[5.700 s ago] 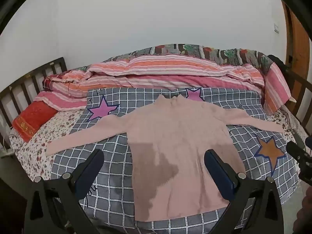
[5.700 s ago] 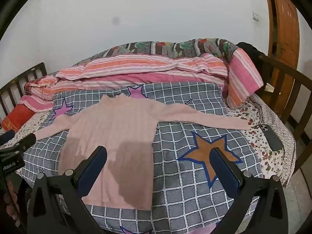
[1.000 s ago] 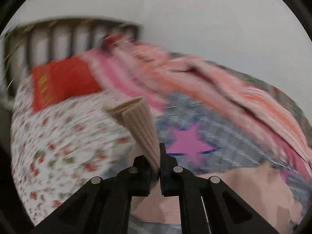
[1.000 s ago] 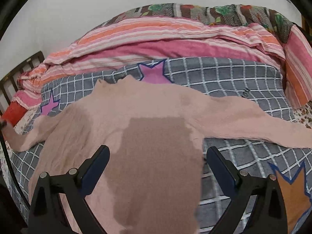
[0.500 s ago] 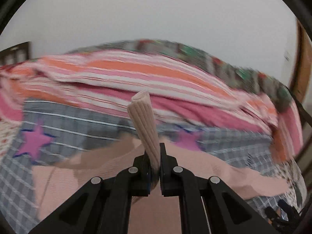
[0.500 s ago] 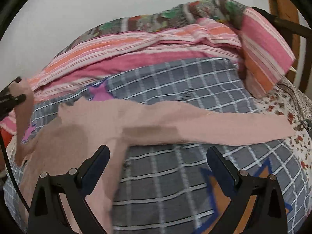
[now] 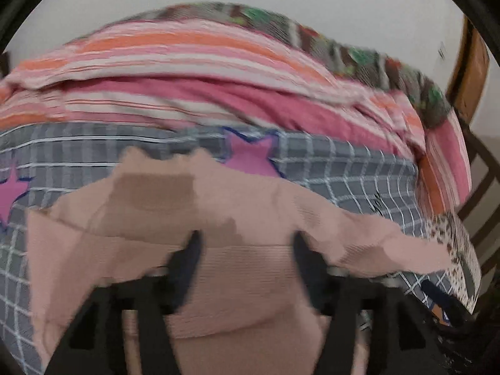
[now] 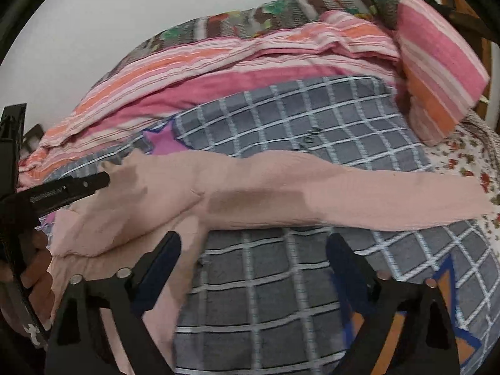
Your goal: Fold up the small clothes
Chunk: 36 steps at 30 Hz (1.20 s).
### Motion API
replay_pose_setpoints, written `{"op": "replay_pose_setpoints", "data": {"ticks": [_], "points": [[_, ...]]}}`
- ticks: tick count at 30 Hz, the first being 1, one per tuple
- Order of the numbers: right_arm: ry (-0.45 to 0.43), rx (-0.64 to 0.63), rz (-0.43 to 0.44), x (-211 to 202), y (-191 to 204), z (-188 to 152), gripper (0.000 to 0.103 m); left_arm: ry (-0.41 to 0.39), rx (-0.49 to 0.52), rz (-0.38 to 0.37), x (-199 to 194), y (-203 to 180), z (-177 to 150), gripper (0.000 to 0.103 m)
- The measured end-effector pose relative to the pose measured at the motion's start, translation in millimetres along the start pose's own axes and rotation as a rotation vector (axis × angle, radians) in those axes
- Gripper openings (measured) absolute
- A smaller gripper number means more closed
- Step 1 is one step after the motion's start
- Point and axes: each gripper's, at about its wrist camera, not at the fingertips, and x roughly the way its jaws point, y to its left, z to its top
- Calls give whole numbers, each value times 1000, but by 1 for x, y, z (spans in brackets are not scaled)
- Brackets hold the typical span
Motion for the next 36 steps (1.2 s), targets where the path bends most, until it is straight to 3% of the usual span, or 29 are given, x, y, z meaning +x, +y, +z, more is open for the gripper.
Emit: {"op": "replay_pose_setpoints", "data": {"ticks": [4,8,12,15,19,23,24,25,26,27,29,30,34,36], "points": [[50,-38,63,10,23,-4,47,-79,-90,122,-40,61,-10,75],[87,-49,126,21,43,-5,44,-64,-185,207,-63,127,-30,75],[117,-39,138,41,56,2,44,-87,-218,230,-72,164,-42,75],[135,-72,121,60,65,13,44,-83,-258,231,-69,197,-46,75],[181,-95,43,89,72,23,35,-66,-313,197,-55,222,-50,74],[208,-128,-8,110,78,22,23,-67,-265,171,-47,216,-50,73],[199,-158,6,110,82,22,9,-68,-244,146,-47,210,-49,73],[190,-176,36,107,85,23,6,-68,-231,120,-48,205,-48,73],[161,-186,71,102,87,24,6,-69,-223,101,-49,200,-47,73],[124,-190,78,96,88,26,5,-72,-204,37,-45,190,-45,73],[79,-181,72,88,84,32,5,-58,-170,-18,-37,177,-44,73],[90,-167,72,90,81,32,5,-49,-148,-16,-33,171,-43,73],[184,-161,35,114,76,22,5,34,-33,106,-6,149,-50,73],[181,-141,47,110,72,24,6,84,4,171,7,144,-53,74]]}}
